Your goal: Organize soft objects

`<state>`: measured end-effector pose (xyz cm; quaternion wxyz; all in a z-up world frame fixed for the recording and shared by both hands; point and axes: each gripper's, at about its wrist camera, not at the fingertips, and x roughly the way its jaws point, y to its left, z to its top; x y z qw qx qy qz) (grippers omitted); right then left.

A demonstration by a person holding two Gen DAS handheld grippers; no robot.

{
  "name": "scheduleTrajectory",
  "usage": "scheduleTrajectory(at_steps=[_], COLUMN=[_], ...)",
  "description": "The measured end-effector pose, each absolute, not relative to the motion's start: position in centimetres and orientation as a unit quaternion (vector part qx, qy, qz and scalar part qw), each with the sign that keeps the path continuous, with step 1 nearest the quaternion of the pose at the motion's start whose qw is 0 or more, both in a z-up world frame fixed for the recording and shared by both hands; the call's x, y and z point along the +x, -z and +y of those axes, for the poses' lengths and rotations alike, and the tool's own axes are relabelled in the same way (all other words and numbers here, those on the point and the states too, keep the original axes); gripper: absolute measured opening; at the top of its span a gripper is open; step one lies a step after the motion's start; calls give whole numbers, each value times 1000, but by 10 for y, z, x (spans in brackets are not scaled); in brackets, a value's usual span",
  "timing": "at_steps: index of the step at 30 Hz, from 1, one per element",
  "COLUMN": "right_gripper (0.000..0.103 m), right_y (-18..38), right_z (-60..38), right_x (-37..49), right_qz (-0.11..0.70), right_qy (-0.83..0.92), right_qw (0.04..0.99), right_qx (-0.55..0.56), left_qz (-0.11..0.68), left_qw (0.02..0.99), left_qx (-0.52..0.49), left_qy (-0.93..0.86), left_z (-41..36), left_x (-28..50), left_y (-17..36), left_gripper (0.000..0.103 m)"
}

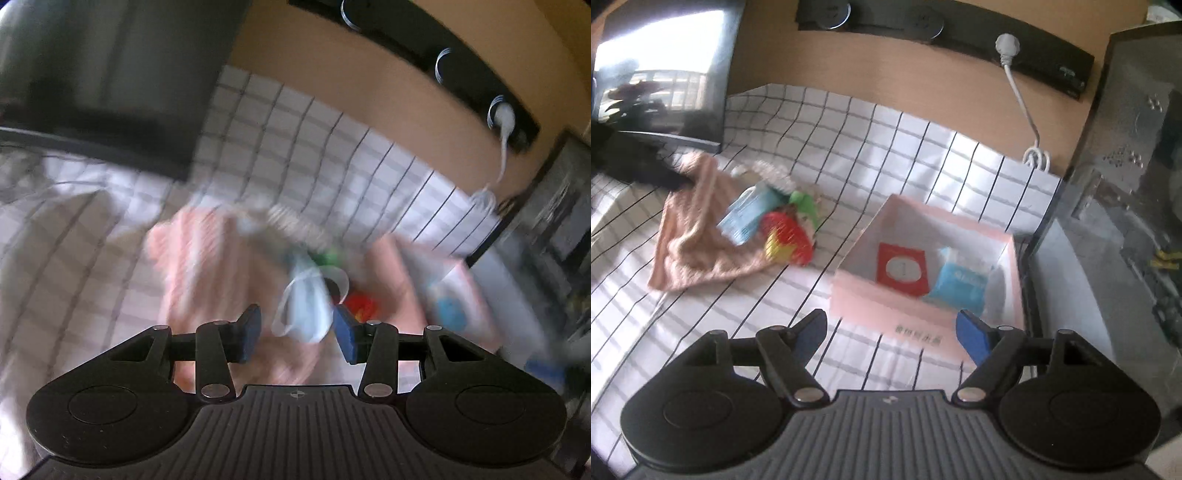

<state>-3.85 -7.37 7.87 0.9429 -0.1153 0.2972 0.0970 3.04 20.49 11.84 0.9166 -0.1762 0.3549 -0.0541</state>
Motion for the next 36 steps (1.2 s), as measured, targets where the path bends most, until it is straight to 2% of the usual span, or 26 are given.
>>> scheduleTrajectory(at_steps=[3,9,15,21,22,23,24,26,31,36], right_gripper=[77,77,77,77,77,77,77,77,77,77], right_y=[-73,-60,-46,-32,-32,-33,-34,-35,-36,-42], right_z=[-75,-71,-83,-102,-103,-103,-103,-101,-92,-80], right_x=[-47,-58,-67,-64,-64,-64,-64,-63,-57,-66], right_qz=[311,314,335,370,369,366,363,359,358,330], right_qy=[-98,-84,-56,-17,-14,-11,-10,-11,-26,-38], right_qw=[939,938,935,927,927,928,929,931,930,936], right_qx=[-110,-123,-98,-61,-60,-62,-64,-68,-75,-117], left_qz=[350,380,504,528,536,540,542,536,504,484], left_qw=[910,905,855,821,815,815,815,817,818,840], left_qx=[-202,-172,-126,-214,-215,-203,-195,-198,-188,-179], left_qy=[90,84,18,38,46,50,56,82,204,168], left_z=[207,205,206,215,211,206,202,194,157,142], left_x=[67,179,258,282,287,289,291,286,256,249], left_y=[-133,-152,-110,-87,-84,-84,-86,-92,-108,-103], left_gripper=[47,47,46,51,48,39,37,18,18,20])
